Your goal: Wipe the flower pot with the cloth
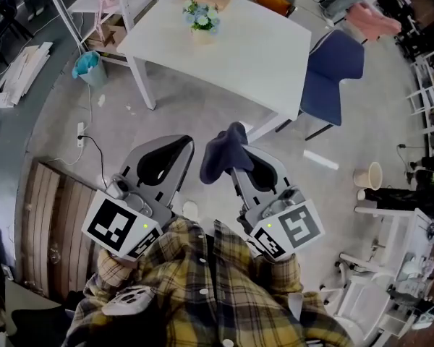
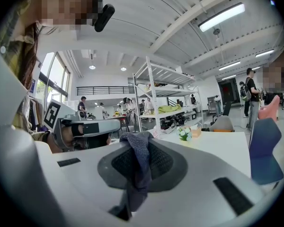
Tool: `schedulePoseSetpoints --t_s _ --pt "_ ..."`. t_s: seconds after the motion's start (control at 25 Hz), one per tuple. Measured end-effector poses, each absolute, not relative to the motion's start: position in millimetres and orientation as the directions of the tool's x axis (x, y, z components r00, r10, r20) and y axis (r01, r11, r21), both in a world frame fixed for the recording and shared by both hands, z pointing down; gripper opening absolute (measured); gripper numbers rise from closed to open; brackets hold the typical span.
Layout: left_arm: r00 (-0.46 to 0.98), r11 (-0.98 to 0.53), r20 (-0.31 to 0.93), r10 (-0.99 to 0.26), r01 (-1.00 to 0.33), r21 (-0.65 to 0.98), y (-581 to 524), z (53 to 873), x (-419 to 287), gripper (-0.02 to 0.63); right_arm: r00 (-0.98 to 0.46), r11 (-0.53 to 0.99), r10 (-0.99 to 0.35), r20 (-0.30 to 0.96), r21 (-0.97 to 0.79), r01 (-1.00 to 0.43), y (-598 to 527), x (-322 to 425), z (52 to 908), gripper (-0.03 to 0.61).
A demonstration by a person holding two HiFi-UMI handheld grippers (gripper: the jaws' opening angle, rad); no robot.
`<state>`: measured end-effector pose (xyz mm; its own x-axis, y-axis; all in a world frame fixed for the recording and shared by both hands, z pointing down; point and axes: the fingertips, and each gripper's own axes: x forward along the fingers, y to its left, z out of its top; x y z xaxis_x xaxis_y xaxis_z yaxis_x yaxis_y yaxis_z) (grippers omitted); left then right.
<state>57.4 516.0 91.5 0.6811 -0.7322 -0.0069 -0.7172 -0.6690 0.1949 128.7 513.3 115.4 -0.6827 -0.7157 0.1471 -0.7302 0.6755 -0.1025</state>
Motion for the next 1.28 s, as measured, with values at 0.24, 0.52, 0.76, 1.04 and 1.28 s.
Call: schedulePoseSetpoints --t_s 0.24,0.52,0.76,1.04,1.28 --pt "0.696 -0.685 -0.008 -0.718 -0.703 0.191 466 91 42 0.009 -0.662 0.654 -0.733 0.154 -0.108 -0.749 467 114 118 0.015" --pt "0.732 -0.72 -0.01 -0.682 -0.668 0.185 390 84 11 0.009 -0.635 0.626 -0.758 0.149 -0.108 -0.773 391 80 109 0.015" --pt "0.746 -0.737 -0.024 -0.666 -0.653 0.175 351 79 -18 0.009 -0.604 0.598 -0.784 0.141 -0.089 -0.797 352 58 102 0.015" --pt "0.778 -0.768 -0.019 -0.628 -0.616 0.176 293 88 -53 0.009 -0.546 0.54 -0.821 0.167 -0.083 -0.837 295 31 117 0.015" --pt "0.803 -0.788 -0.003 -0.595 -0.583 0.195 266 99 -60 0.009 -0.475 0.466 -0.862 0.176 -0.092 -0.88 272 37 121 0.015"
